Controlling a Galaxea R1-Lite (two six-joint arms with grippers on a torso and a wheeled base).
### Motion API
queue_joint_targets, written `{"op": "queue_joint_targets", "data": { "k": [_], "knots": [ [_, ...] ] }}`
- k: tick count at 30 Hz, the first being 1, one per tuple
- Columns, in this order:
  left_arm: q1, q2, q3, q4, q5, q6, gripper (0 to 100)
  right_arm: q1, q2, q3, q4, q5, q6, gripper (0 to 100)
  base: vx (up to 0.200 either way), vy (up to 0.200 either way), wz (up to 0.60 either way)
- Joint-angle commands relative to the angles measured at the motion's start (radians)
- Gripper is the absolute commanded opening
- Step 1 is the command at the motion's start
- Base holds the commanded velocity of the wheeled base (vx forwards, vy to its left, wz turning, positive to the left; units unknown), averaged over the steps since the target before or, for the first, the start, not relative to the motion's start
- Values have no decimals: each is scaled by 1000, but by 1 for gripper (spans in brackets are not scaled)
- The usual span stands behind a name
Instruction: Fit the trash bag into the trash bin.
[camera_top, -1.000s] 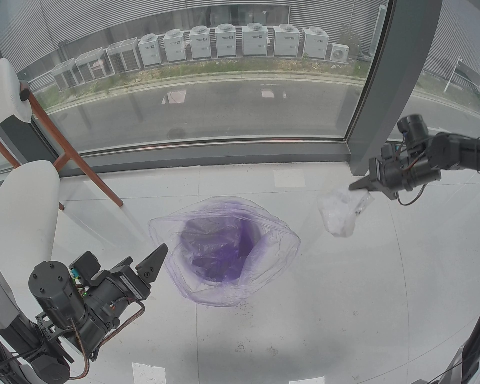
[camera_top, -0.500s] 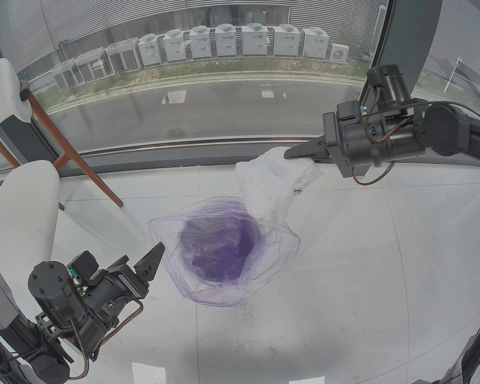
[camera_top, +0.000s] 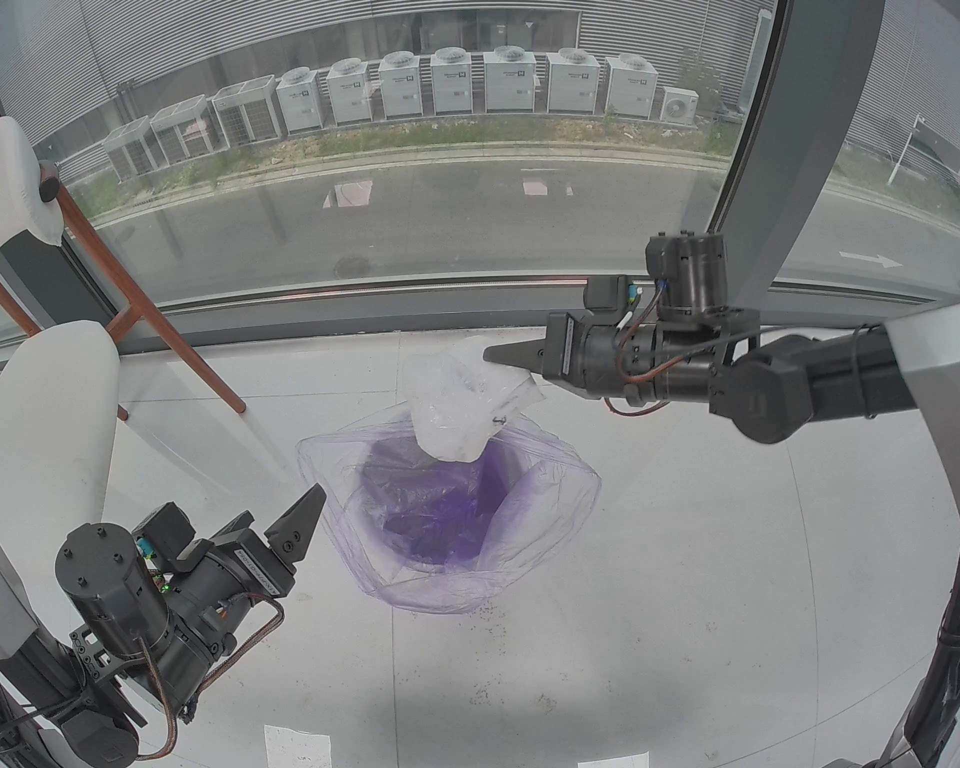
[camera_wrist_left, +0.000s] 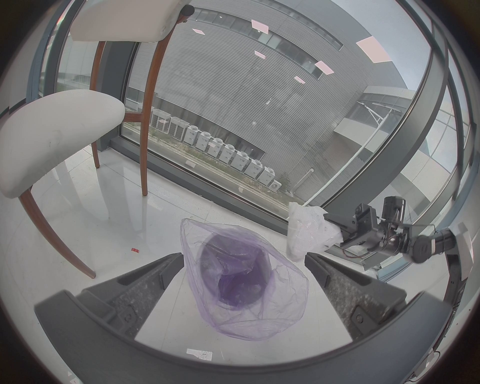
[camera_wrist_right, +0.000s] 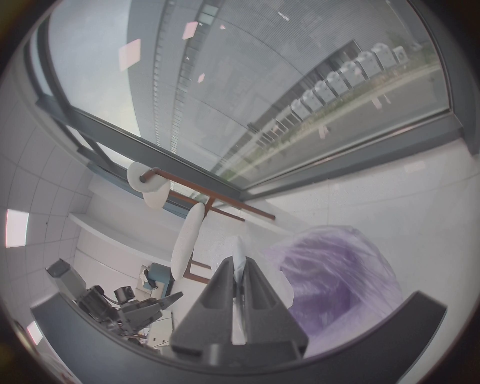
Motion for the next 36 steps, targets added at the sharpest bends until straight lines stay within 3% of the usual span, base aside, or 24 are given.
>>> {"op": "queue_joint_targets", "data": {
  "k": [1, 5, 12, 24, 29, 36],
  "knots": [
    [1, 4, 23, -18, 0, -6, 100, 29, 211, 204, -353, -46, -4, 0, 0, 0, 0],
    [-1, 2, 28, -18, 1, -6, 100, 32, 245, 208, -390, -90, -13, 0, 0, 0, 0],
    [1, 2, 31, -18, 1, -9, 100, 21, 319, 221, -433, -95, -121, 0, 0, 0, 0],
    [1, 2, 54, -18, 7, -11, 100, 30, 377, 205, -516, -96, -188, 0, 0, 0, 0],
    [1, 2, 54, -18, 7, -11, 100, 30, 429, 142, -616, -105, -254, 0, 0, 0, 0],
    [1, 2, 54, -18, 7, -11, 100, 44, 453, -3, -626, -161, -297, 0, 0, 0, 0]
  ]
}}
